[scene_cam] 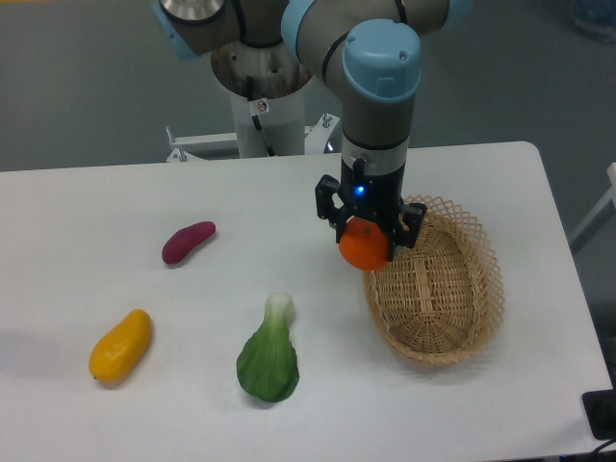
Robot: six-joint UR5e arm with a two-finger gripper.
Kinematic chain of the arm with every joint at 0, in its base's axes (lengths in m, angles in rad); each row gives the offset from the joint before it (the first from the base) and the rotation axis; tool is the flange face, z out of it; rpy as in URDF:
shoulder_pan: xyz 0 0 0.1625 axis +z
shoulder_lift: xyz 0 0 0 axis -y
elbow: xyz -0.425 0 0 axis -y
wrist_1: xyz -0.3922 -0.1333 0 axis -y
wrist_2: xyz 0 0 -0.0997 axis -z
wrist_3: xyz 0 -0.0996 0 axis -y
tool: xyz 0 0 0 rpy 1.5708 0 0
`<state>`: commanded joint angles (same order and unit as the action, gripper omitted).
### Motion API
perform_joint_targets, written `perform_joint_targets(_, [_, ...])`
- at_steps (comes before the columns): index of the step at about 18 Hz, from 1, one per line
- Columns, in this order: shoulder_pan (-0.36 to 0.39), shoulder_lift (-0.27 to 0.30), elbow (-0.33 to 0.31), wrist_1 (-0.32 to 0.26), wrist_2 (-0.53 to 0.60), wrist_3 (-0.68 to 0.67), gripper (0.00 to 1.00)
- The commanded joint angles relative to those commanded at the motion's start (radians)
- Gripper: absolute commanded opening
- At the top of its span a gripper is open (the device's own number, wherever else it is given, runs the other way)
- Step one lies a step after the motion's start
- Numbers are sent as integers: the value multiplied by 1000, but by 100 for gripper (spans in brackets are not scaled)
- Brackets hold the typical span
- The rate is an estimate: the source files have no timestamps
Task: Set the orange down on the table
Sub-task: 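Hold the orange in the gripper beside the wicker basket rim, then carry the held orange away from the basket toward the bok choy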
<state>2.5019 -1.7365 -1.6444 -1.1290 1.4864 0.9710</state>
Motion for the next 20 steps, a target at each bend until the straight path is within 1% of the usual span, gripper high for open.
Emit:
perform_joint_targets(12, [-3, -2, -23, 2, 0, -21, 78])
perform_joint_targets(16, [-46, -32, -31, 3, 2, -44, 78])
perform_joint_targets(18, [-69, -38, -64, 17, 3, -48, 78])
perform_joint_targets(20, [-97, -57, -104, 50, 8, -46, 78])
